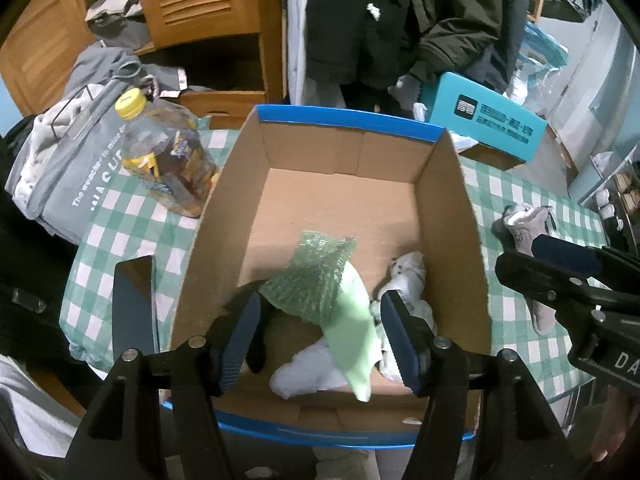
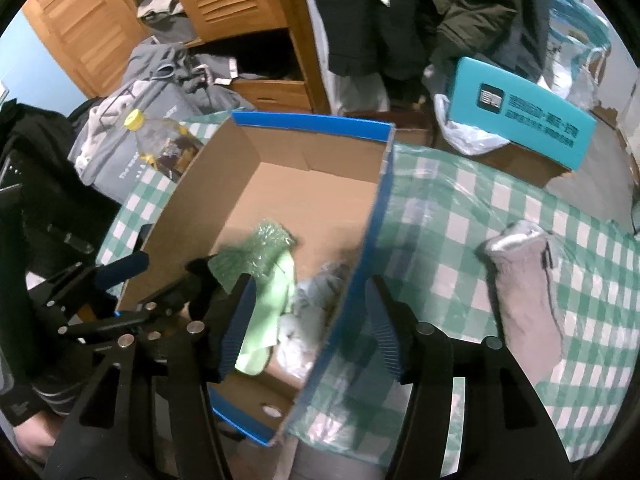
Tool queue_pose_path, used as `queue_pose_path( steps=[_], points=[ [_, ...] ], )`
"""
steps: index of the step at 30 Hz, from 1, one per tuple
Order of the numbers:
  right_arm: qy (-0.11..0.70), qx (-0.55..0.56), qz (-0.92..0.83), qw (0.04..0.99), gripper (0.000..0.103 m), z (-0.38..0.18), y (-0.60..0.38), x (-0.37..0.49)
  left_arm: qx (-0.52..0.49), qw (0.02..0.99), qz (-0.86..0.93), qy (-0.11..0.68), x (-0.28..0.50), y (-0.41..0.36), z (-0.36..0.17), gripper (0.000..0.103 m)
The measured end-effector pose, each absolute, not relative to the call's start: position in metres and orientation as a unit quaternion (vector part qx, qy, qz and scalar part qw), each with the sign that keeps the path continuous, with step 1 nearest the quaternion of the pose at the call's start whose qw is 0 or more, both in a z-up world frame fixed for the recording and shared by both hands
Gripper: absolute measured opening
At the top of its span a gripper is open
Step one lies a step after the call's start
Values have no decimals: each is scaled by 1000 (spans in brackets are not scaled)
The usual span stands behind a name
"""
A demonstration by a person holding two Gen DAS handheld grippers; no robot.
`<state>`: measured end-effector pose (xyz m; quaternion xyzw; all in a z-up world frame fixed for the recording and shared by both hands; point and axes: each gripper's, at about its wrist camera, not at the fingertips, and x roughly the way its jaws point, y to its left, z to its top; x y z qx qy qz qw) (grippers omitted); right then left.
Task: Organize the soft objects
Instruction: 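Open both tools to drop the white piece and scrubber into the box, then move both tools back toward the grey fabric glove on the table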
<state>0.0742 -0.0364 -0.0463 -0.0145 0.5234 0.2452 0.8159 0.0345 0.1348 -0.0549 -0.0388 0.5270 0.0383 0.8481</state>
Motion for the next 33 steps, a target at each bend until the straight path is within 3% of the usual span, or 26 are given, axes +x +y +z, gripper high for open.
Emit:
queue_pose_path(
  steps=[33],
  points=[
    [527,27,157,835,67,-62,-165,62,30,848,-28,528,36,23,-49,77]
  ],
)
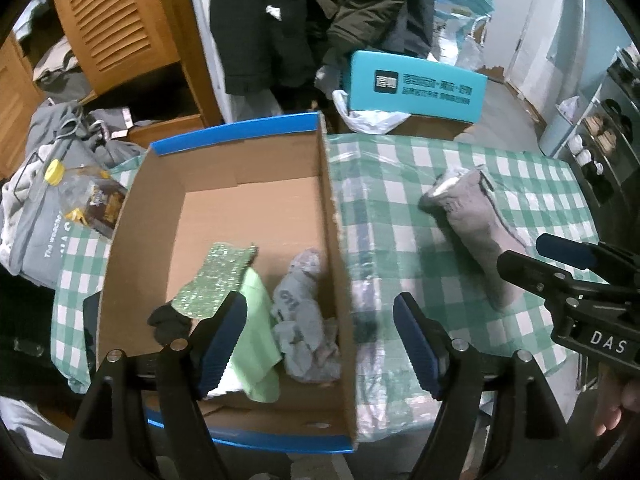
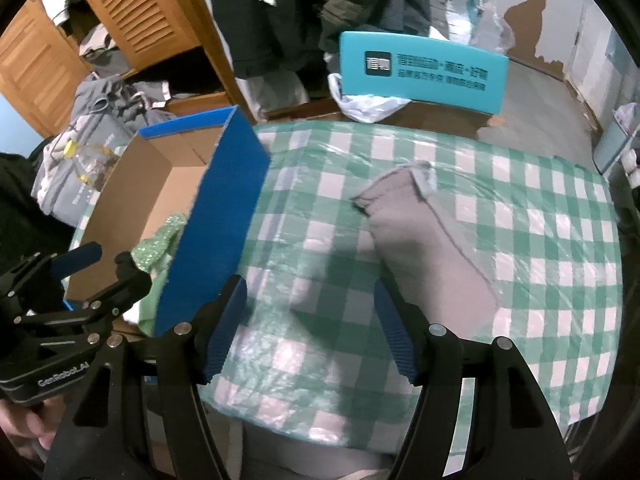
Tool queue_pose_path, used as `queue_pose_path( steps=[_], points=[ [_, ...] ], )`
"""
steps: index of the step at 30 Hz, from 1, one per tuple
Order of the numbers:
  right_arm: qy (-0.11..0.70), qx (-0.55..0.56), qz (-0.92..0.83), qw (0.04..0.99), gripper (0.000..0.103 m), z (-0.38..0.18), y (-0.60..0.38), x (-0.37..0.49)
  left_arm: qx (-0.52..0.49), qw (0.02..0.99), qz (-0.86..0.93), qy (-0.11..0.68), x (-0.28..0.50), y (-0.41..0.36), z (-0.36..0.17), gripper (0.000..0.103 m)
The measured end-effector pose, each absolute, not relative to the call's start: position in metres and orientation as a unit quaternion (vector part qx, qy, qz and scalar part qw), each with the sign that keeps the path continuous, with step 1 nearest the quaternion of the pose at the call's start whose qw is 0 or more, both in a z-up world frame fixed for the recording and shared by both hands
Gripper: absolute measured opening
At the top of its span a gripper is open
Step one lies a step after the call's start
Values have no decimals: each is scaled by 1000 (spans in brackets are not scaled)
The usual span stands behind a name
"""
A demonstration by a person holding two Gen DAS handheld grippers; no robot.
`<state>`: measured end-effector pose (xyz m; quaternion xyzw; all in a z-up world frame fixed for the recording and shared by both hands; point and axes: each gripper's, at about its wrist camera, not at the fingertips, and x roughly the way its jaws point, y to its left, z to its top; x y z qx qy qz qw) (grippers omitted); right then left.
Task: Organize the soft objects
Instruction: 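Move both tools back toward the grey fabric glove on the table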
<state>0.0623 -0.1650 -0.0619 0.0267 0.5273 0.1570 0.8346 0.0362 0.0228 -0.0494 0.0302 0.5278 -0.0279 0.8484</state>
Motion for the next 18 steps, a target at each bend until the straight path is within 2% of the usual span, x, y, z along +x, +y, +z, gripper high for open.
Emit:
queue_pose_path(
  steps=[18],
  points=[
    [551,3,118,826,68,-95,-218,71,32,826,-67,559,54,-35,-80,77]
  ],
)
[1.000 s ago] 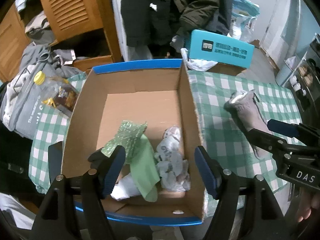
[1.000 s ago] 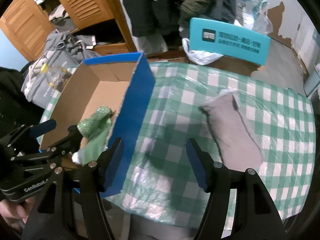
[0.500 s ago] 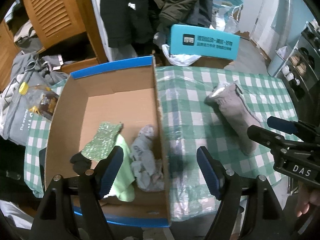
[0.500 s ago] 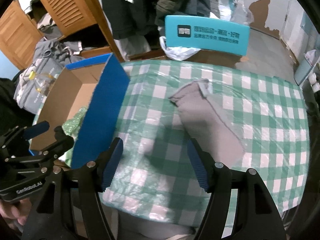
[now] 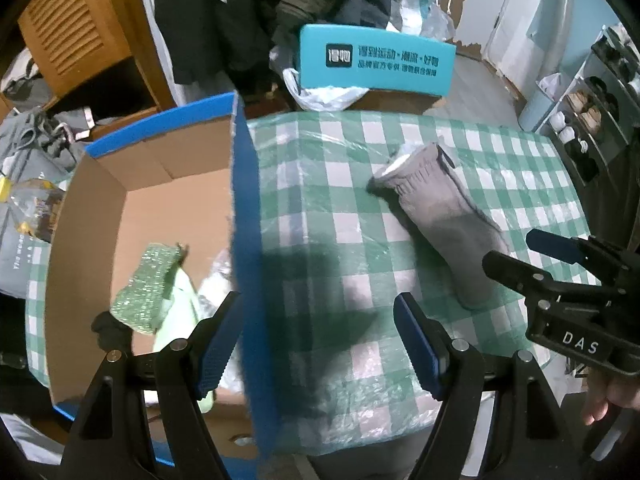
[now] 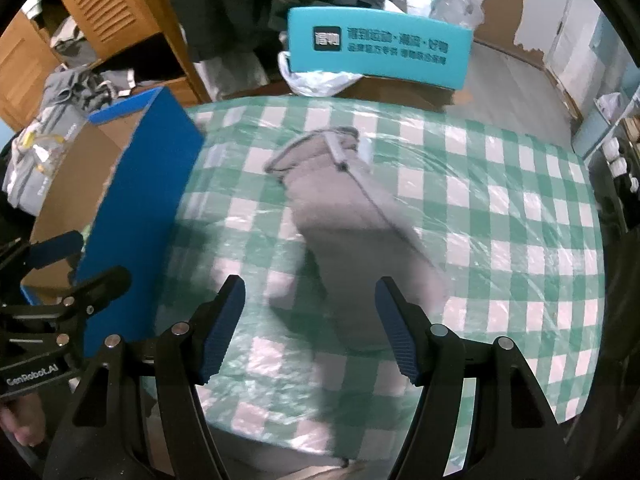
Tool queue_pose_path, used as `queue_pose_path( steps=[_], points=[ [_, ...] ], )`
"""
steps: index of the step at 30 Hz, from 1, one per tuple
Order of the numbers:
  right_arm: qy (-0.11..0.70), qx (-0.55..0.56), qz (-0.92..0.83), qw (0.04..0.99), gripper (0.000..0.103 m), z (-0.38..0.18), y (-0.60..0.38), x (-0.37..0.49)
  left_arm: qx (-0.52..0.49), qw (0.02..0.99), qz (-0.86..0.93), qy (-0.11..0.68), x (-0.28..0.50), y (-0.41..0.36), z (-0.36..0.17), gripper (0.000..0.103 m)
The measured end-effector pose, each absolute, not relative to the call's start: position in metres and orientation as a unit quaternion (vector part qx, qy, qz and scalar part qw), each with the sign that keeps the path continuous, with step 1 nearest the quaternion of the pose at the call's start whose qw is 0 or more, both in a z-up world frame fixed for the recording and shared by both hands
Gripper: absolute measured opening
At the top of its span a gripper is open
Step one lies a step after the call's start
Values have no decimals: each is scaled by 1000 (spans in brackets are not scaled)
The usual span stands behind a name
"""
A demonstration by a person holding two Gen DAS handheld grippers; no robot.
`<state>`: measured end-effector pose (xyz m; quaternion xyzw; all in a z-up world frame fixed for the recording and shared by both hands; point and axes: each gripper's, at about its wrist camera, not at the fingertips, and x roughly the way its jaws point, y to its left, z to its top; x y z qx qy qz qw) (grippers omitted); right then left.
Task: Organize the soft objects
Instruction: 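Move both tools back toward the grey fabric glove on the table, then grasp the grey fabric glove cuff with the right tool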
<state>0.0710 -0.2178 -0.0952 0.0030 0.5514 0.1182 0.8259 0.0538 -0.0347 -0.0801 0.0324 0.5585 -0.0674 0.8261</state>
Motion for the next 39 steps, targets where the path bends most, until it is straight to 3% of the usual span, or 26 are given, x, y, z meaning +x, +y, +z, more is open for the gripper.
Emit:
queue_pose_path(
  steps=[17,22,31,33,35,38,39],
  points=[
    [579,-23,127,805,69,-137,-216,105,55,793,-69,602,77,-66,-128,79],
    [586,-33,127,799,69,-154,-216,115,82,796,-63,596,81,-75,-133,86],
    [597,-70,121,790,69,-183,-217,121,100,796,-52,595,89,-81,-136,88],
    [599,-72,123,788,60,-188,-219,121,99,794,-53,597,90,-81,-135,88],
    [600,-66,126,787,38,-190,-222,121,97,794,-55,598,90,-81,-136,88],
    [596,-61,129,790,18,-185,-225,120,96,793,-58,599,91,-83,-136,88],
    [596,-61,130,790,16,-183,-226,120,96,792,-58,600,91,-84,-137,88]
  ],
)
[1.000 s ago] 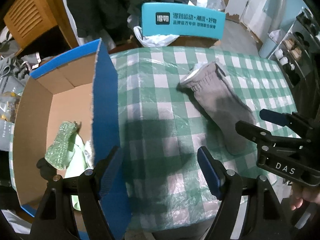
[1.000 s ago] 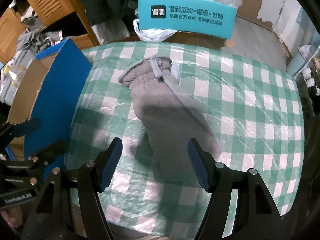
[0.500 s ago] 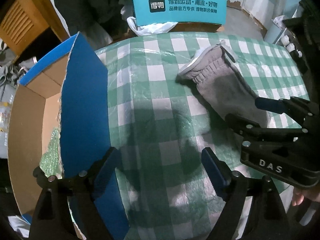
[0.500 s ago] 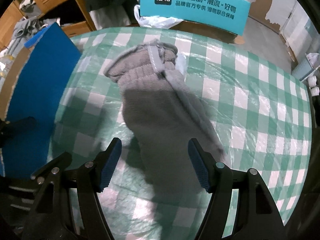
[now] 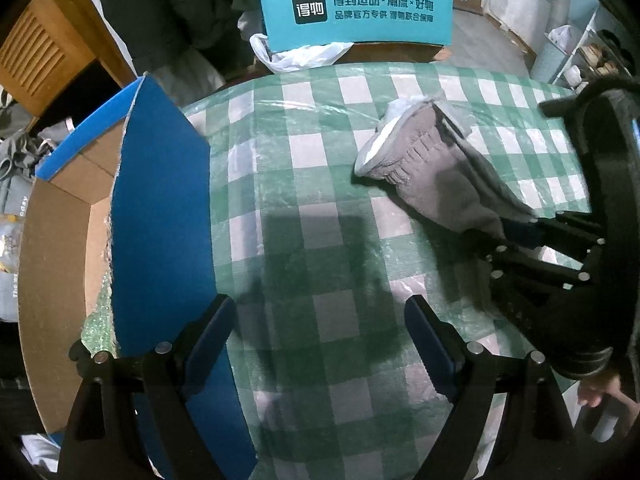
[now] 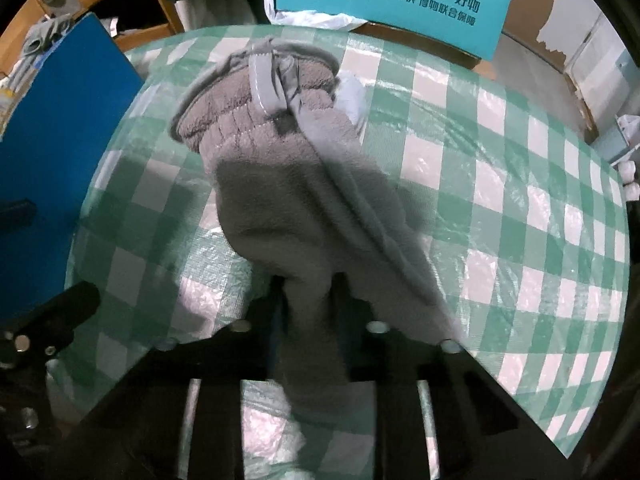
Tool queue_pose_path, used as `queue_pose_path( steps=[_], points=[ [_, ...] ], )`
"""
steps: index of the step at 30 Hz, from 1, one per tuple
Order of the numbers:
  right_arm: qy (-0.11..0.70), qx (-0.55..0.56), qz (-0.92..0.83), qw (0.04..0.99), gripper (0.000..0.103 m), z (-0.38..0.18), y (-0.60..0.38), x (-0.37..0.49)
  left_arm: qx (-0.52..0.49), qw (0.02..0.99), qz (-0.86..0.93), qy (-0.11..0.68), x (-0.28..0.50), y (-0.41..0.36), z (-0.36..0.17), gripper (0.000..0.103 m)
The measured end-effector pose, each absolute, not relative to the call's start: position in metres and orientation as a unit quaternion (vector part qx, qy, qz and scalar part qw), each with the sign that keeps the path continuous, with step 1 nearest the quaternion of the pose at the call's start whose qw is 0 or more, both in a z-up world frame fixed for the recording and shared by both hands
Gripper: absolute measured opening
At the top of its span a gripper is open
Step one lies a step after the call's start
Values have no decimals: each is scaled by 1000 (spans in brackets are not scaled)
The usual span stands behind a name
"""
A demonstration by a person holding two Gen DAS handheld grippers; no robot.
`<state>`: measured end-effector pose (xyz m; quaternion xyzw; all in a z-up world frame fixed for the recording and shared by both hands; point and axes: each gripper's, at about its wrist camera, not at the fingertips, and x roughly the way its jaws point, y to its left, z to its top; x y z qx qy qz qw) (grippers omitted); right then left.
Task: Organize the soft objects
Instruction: 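Grasp the grey fabric glove cuff with the right tool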
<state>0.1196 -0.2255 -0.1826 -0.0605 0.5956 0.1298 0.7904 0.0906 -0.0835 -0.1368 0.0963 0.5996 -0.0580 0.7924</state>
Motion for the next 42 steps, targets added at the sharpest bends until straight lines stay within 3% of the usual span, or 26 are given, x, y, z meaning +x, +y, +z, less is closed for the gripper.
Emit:
queue_pose_path(
  steps=[13,26,42],
  points=[
    [560,14,123,819,14,-130,-265,100,89,791,-73,600,85,-100,-136,88],
    [544,92,93,829,14,-117,-323,94,90,787,-73,607,89,-112,-143,88],
    [575,104,24,811,15,-166,-366,132,107,786,-95,602,117,-148,-149,88]
  ],
)
